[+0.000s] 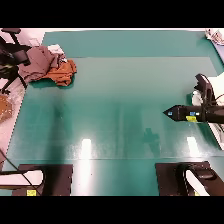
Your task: Fold the shirts.
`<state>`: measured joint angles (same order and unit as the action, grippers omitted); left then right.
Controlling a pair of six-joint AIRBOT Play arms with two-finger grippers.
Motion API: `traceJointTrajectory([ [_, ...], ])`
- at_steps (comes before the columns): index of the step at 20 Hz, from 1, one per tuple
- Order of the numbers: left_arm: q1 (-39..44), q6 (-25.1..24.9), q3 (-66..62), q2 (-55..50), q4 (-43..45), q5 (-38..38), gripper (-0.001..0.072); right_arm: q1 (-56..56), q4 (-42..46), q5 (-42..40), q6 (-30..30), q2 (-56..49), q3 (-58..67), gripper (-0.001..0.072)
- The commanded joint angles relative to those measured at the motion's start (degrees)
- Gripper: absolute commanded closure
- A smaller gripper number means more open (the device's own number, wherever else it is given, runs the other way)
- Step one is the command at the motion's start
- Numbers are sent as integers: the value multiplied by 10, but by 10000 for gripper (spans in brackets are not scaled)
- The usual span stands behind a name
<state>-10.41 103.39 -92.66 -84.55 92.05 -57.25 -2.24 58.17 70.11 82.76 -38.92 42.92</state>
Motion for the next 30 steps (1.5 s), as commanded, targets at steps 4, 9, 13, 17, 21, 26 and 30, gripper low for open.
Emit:
traceJointTrajectory([
  [4, -41, 47, -21, -123, -22, 188, 0, 1, -2, 36, -8, -55, 29, 548],
  [9, -59, 46, -21, -180, -69, 310, 8, 39, 2, 3, -14, -54, 27, 548],
  [13, -59, 45, -21, -220, -113, 347, 9, 83, 5, -16, -14, -54, 27, 548],
  [17, -57, 41, -21, -223, -136, 387, 681, 107, 5, -43, -14, -56, 27, 549],
  [21, -57, 41, -88, -223, -145, 299, 682, 111, -1, -57, -7, -57, 12, 549],
  [26, -57, 41, -238, -172, -158, 172, 682, 111, -2, -90, 4, -53, -28, 549],
  [30, -56, 40, -248, -53, -205, 184, 682, 109, -1, -190, 8, -17, -36, 549],
])
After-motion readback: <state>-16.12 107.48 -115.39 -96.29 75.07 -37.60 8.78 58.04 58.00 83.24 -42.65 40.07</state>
